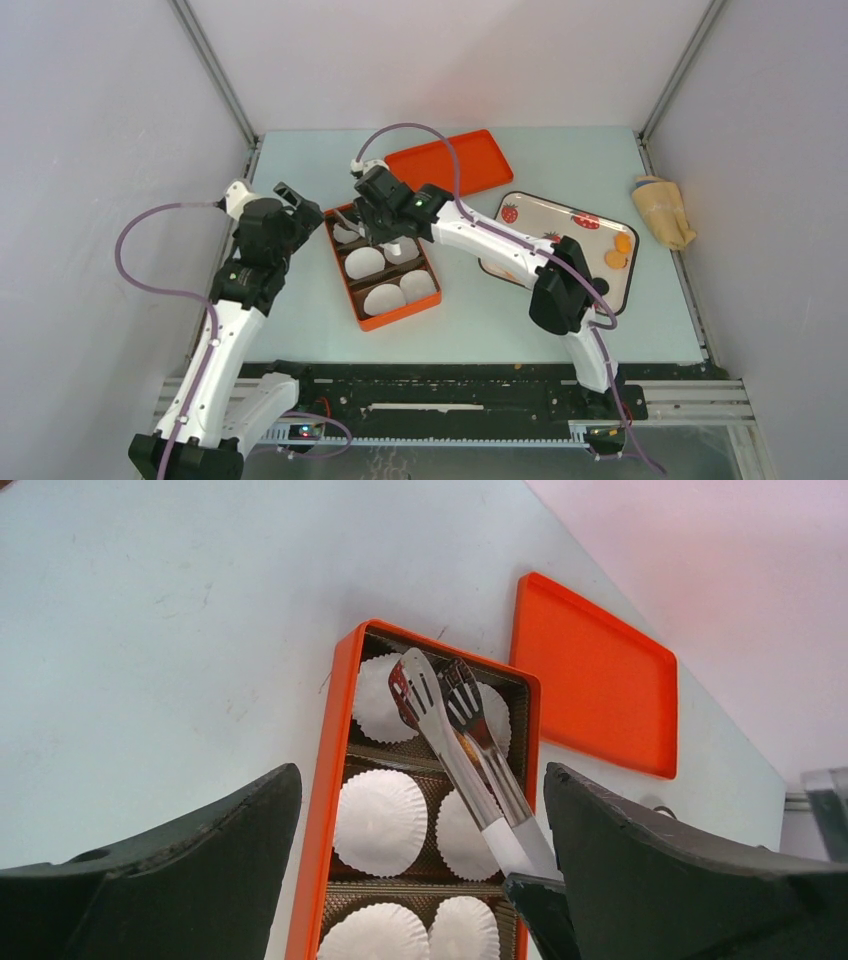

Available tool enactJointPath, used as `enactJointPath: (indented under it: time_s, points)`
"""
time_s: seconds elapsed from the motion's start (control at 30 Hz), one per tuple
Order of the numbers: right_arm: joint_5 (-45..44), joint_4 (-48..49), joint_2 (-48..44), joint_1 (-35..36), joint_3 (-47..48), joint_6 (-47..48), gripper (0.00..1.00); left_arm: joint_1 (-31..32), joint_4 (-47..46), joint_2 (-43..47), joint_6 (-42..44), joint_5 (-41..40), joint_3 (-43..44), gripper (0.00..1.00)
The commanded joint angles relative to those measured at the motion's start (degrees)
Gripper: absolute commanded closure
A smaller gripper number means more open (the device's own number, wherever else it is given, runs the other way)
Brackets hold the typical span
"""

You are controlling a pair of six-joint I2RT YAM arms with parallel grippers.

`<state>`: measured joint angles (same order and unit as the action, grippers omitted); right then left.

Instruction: Pack the cookies

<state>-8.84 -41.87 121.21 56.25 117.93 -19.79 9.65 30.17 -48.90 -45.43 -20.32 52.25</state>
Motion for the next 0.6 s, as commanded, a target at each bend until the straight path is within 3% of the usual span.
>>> enactJointPath:
  time_s: [0.0,0.13,0.37,0.57]
  points:
    - [0.5,1.5,1.1,-0.1,3.9,1.3,0.77,-0.4,-0.3,1.8,1.9,-0.4,-1.5,0.05]
    - [0.6,3.0,2.0,-0.5,4.0,1.5,0.7,-0.4,-0.5,2.2,2.4,-0.6,-1.5,0.04]
    - [1.4,4.2,2.8,-0.9,4.1,1.5,0.46,-0.4,-1.2,2.9,2.9,-0.1,-2.1,0.04]
    - [2.0,6.0,2.6,-1.0,3.7,1.6,0.41,-0.4,-2.7,3.5,3.2,1.3,-3.0,0.03]
